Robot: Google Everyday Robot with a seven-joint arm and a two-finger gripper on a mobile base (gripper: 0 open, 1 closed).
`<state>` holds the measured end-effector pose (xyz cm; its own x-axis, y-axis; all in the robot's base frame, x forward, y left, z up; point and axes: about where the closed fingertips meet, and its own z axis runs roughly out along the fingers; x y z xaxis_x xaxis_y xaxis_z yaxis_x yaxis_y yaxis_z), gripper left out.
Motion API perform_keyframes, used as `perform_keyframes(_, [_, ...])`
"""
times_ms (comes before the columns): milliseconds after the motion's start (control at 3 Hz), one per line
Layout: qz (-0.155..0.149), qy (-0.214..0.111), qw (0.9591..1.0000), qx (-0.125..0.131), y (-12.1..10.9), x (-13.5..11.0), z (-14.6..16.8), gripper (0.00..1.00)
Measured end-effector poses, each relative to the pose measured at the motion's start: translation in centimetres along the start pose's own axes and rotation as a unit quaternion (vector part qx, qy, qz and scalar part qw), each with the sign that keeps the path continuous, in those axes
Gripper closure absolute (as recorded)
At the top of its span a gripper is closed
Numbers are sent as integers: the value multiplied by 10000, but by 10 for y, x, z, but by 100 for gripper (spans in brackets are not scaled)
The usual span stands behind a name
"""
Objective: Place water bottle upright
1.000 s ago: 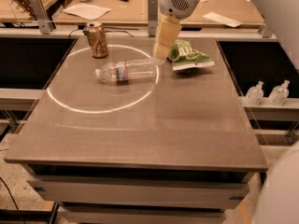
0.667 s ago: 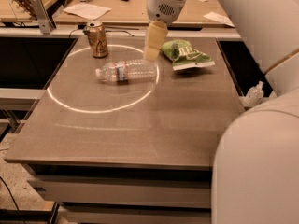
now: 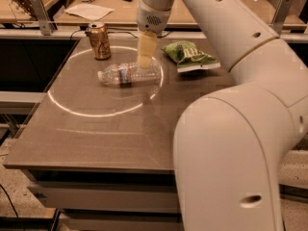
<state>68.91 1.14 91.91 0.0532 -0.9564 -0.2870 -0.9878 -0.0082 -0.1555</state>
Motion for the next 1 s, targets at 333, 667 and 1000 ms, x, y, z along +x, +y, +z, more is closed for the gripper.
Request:
perform_keyframes(333, [-12, 125, 9999, -115, -10, 0, 22, 0])
perform_keyframes(667, [-4, 227, 9995, -199, -15, 0, 38, 0])
perform_keyframes(1000, [-78, 330, 9990, -294, -16, -1, 51, 0])
